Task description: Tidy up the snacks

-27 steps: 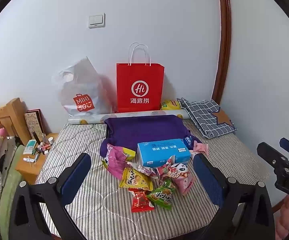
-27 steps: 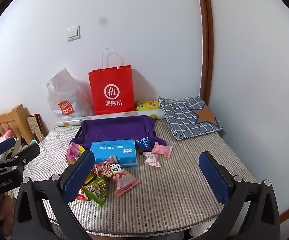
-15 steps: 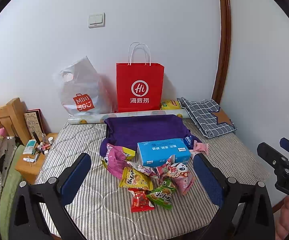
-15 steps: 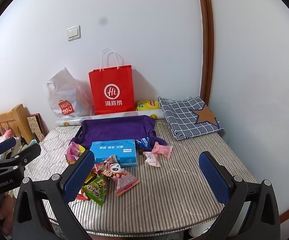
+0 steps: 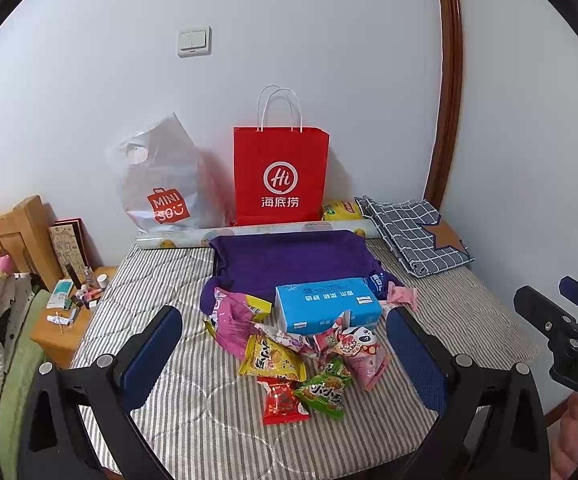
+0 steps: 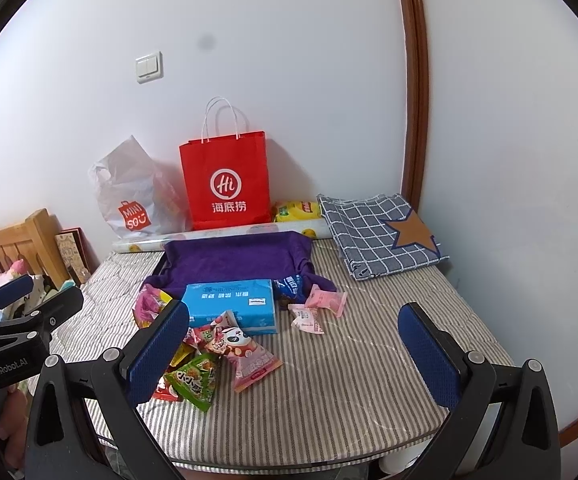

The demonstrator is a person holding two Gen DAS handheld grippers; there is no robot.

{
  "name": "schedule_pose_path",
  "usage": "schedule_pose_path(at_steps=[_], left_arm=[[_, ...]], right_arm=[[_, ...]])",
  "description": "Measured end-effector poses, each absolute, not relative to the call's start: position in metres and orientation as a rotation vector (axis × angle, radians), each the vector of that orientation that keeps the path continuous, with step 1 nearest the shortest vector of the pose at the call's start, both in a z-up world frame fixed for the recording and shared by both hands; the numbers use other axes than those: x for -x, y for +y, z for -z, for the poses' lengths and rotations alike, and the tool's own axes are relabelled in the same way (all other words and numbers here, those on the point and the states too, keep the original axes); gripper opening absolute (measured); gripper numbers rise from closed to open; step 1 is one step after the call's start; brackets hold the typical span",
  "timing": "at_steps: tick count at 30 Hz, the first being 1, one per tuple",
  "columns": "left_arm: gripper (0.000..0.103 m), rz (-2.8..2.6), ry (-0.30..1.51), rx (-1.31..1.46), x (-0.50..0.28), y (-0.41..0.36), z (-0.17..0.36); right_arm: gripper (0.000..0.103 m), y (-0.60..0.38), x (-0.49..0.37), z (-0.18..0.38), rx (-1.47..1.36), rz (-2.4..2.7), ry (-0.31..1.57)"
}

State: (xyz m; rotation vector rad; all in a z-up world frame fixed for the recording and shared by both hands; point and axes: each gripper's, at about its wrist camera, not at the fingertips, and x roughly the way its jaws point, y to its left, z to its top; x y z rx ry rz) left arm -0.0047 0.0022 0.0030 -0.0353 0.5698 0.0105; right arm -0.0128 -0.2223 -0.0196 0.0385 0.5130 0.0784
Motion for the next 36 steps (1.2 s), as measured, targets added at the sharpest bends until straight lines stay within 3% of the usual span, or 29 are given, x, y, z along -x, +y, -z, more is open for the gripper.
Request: schedule_pose_path(at_steps=[36], left_arm=[[0.102,-0.054,0.512,0.0,-0.009,0.013,0.017]], right_arm=[[0.103,-0.218,0.005,0.036,-0.013,-0.074,0.49]])
